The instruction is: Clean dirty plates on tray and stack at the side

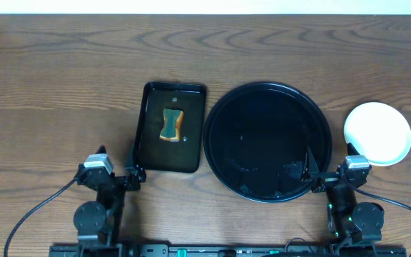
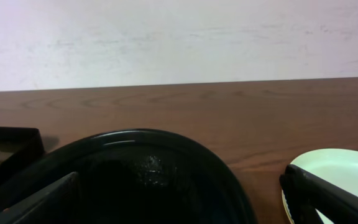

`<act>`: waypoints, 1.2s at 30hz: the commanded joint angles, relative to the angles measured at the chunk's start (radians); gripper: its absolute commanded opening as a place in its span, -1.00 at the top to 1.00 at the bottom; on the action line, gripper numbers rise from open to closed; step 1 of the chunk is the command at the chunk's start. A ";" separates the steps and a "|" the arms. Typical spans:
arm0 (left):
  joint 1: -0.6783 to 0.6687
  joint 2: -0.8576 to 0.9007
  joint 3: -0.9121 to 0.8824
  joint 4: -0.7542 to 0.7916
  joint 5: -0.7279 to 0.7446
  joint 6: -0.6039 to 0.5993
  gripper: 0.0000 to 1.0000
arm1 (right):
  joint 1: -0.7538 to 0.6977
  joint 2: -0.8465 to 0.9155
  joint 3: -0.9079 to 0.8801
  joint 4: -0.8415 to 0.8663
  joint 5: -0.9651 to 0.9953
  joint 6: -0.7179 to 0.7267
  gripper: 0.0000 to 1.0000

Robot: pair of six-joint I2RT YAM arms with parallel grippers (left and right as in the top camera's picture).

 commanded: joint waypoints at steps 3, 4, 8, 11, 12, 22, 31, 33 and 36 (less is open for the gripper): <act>0.006 -0.010 -0.084 0.113 0.017 0.067 -0.59 | 0.009 -0.006 -0.001 -0.005 0.010 0.013 -0.98; 0.006 -0.010 -0.084 0.092 0.017 0.073 -0.59 | 0.009 -0.006 -0.001 -0.005 0.010 0.013 -0.99; 0.005 -0.009 -0.084 -0.016 0.018 0.071 -0.58 | 0.009 -0.006 -0.001 -0.005 0.010 0.013 -0.99; 0.005 -0.010 -0.084 -0.016 0.017 0.071 -0.58 | 0.009 -0.006 -0.001 -0.005 0.010 0.013 -0.99; 0.005 -0.009 -0.084 -0.016 0.017 0.071 -0.58 | 0.009 -0.006 -0.001 -0.004 0.010 0.013 -0.98; 0.005 -0.007 -0.084 -0.016 0.017 0.071 -0.59 | 0.009 -0.006 -0.001 -0.005 0.010 0.013 -0.98; 0.005 -0.007 -0.084 -0.016 0.017 0.071 -0.58 | 0.009 -0.006 -0.001 -0.005 0.010 0.013 -0.98; 0.005 -0.007 -0.084 -0.016 0.017 0.071 -0.59 | 0.009 -0.006 -0.001 -0.005 0.010 0.013 -0.99; 0.005 -0.007 -0.084 -0.016 0.017 0.071 -0.59 | 0.009 -0.006 -0.001 -0.005 0.010 0.013 -0.98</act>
